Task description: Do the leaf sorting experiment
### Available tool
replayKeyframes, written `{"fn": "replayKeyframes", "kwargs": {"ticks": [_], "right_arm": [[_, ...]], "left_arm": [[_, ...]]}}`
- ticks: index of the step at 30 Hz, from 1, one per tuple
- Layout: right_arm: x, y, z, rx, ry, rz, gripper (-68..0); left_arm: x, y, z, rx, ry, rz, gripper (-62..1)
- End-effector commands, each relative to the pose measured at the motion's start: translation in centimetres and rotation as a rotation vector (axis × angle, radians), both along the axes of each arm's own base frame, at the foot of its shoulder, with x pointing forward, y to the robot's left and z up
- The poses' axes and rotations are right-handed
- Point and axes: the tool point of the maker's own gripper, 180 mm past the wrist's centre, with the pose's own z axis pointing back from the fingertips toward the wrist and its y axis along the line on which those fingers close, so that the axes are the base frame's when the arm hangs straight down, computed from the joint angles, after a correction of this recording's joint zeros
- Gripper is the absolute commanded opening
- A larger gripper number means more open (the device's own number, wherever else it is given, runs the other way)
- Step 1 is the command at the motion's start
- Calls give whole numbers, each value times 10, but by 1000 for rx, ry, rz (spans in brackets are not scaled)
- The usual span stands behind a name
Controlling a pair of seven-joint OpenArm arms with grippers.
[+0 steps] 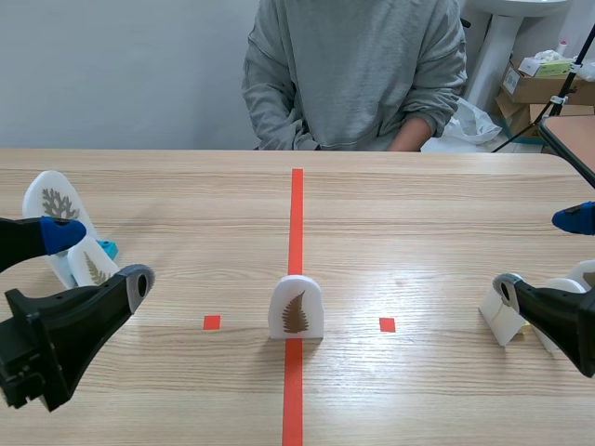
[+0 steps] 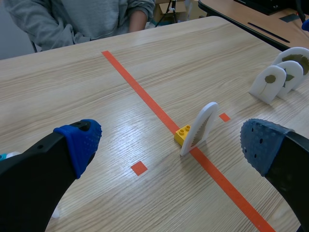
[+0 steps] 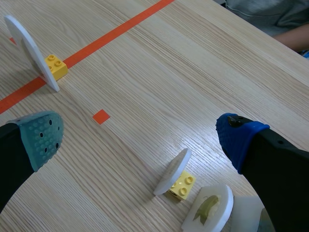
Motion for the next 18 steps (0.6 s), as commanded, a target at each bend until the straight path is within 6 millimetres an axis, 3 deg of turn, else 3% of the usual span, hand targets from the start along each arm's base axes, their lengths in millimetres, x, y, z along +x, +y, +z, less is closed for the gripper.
{"fn": "replayKeyframes", "kwargs": {"ticks": [1,18], "right_arm": [[4,1,12,10,-34,13,4],[4,1,12,10,-34,13,4]], "left_arm": [[2,-1,8,-16,-24,0,11],[5,-1,12,-13,-41,-5,11]]}}
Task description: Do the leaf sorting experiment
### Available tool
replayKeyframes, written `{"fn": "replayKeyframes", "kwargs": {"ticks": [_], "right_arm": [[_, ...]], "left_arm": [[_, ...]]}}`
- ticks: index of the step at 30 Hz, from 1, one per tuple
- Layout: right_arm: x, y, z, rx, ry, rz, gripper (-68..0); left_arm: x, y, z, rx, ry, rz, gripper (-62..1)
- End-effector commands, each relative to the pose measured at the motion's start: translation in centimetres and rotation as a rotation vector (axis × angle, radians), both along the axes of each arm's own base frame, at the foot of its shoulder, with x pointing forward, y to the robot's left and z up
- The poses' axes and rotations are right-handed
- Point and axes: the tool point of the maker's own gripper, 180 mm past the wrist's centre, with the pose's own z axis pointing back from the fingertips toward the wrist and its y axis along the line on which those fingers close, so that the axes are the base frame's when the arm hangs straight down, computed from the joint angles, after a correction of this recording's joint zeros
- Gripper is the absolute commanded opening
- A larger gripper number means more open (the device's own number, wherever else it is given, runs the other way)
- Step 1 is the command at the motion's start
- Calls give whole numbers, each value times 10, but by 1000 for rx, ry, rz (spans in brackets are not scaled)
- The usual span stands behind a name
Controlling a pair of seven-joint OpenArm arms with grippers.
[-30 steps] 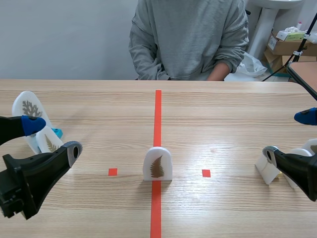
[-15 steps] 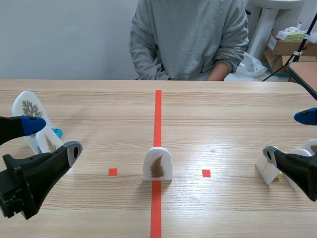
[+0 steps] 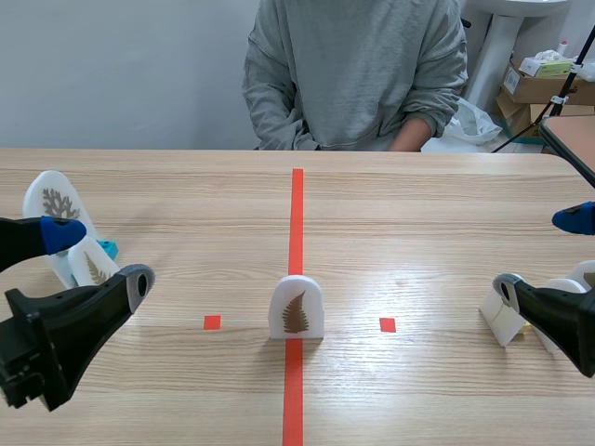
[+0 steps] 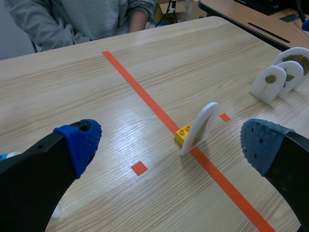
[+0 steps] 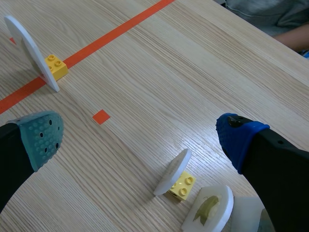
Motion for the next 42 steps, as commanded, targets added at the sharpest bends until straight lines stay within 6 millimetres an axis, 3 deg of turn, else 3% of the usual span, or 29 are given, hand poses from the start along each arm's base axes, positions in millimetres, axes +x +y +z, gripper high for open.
{"fn": "replayKeyframes", "kwargs": {"ticks": [1,7,15,29,42], "right_arm": [[4,1,12,9,-34,13,4],[4,1,12,7,-32,13,4],[5,1,13,7,-35,13,4],[13,0,20,1,-62,14,4],[13,0,20,1,-62,14,4]], "left_arm": [[5,-2,11,-7,-42,-12,11],[18,-1,4,76,-72,-68,10],[37,4,-26,106,-38,-110,11],[36,-36,-76,190,24,-337,10],[47,-75,-117,182,84,-400,10]]}}
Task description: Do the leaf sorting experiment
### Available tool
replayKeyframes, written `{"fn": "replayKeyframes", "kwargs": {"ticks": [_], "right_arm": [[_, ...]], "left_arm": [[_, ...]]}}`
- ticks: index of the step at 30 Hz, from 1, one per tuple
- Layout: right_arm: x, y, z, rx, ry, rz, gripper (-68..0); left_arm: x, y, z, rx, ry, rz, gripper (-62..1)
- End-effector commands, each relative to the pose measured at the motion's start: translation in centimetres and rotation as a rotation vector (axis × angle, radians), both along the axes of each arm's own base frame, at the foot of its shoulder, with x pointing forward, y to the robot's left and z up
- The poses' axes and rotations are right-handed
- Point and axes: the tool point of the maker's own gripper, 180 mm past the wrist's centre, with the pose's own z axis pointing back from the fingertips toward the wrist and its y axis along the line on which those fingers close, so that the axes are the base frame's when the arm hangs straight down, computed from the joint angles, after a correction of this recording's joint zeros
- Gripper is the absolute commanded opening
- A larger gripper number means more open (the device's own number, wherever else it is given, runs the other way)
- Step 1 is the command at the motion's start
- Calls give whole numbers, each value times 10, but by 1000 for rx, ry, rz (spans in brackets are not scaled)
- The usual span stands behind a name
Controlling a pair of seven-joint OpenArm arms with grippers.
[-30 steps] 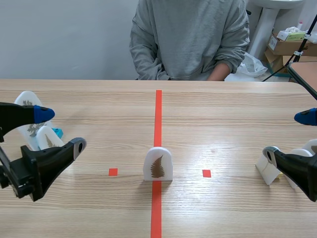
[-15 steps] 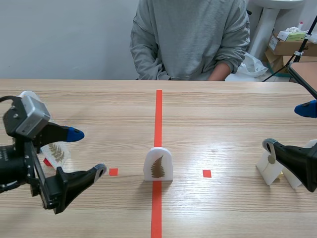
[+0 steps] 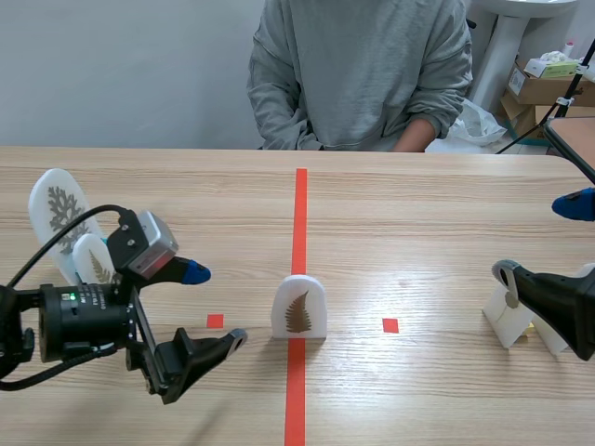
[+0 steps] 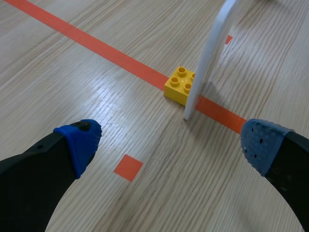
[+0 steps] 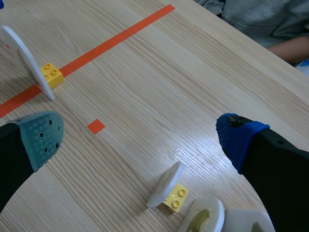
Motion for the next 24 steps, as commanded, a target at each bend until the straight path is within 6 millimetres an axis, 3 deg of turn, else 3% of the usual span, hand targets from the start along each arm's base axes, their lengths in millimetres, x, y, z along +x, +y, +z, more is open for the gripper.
{"fn": "replayKeyframes", "kwargs": {"ticks": [1,15,24], "right_arm": [[4,1,12,6,-34,14,4],[4,1,12,6,-34,14,4],[4,1,12,7,-34,14,4]], "left_arm": [[1,-16,8,-47,-23,-23,10],[-4,-67,-12,-123,31,-17,10],[-5,-95,-13,-138,-29,-31,-10]]}}
